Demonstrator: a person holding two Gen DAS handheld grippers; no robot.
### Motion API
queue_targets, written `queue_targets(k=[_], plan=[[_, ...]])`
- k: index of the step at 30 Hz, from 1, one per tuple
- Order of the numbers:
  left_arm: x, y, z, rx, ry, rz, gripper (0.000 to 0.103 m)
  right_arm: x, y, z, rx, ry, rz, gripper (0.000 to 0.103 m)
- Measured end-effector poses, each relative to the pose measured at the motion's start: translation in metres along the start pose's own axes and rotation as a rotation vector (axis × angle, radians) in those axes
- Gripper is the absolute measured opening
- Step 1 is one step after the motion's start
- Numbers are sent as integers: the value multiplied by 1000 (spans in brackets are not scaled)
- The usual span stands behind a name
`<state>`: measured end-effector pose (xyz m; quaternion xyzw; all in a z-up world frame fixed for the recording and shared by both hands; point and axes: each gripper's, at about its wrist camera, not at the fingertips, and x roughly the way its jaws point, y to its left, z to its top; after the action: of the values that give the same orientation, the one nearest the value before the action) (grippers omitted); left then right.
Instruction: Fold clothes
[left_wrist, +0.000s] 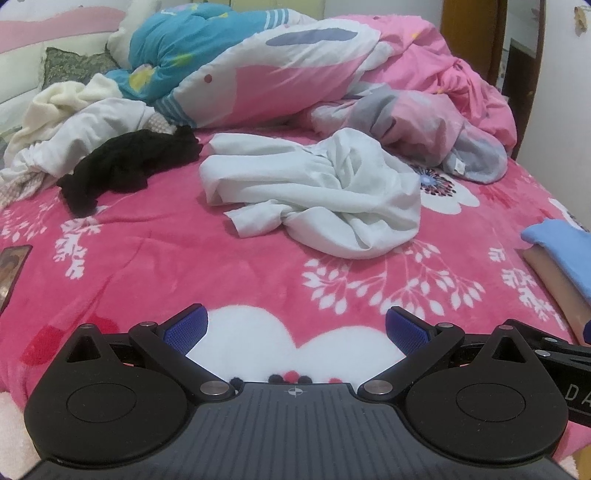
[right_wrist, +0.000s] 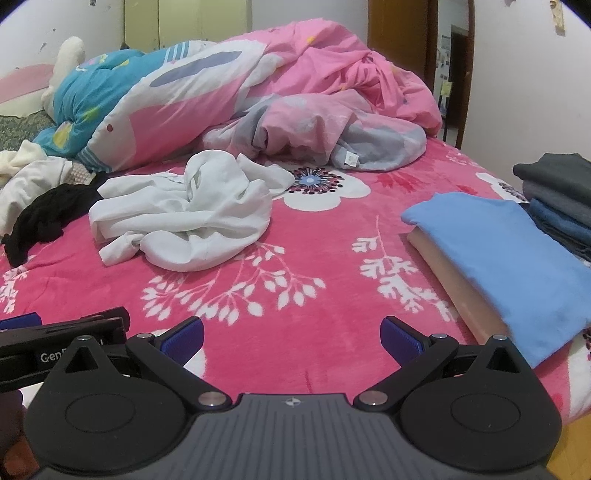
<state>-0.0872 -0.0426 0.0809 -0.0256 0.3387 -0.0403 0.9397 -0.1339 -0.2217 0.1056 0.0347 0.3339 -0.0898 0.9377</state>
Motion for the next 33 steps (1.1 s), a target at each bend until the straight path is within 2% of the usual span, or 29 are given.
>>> queue_targets(k=[13,18,22,27,30,33], plan=[[-1,9,0,2,-18,16,103,2,7,0,-1,1,12,103],[10,24,-1,-45,-15,-9,103,11,10,-1,7,-9,33,103],[24,41,-3,-99,-19,-25,103,27,10,-6,36,-18,58,103],[48,60,5,-106,-33,-33,103,57,11,-7,57,-22,85,103],[65,70,19,-106,-55,-51,103,76,17,3,22,-28,102,103],[84,72,40,-79,-101,-55,103,96,23,27,13,-67,157,103]])
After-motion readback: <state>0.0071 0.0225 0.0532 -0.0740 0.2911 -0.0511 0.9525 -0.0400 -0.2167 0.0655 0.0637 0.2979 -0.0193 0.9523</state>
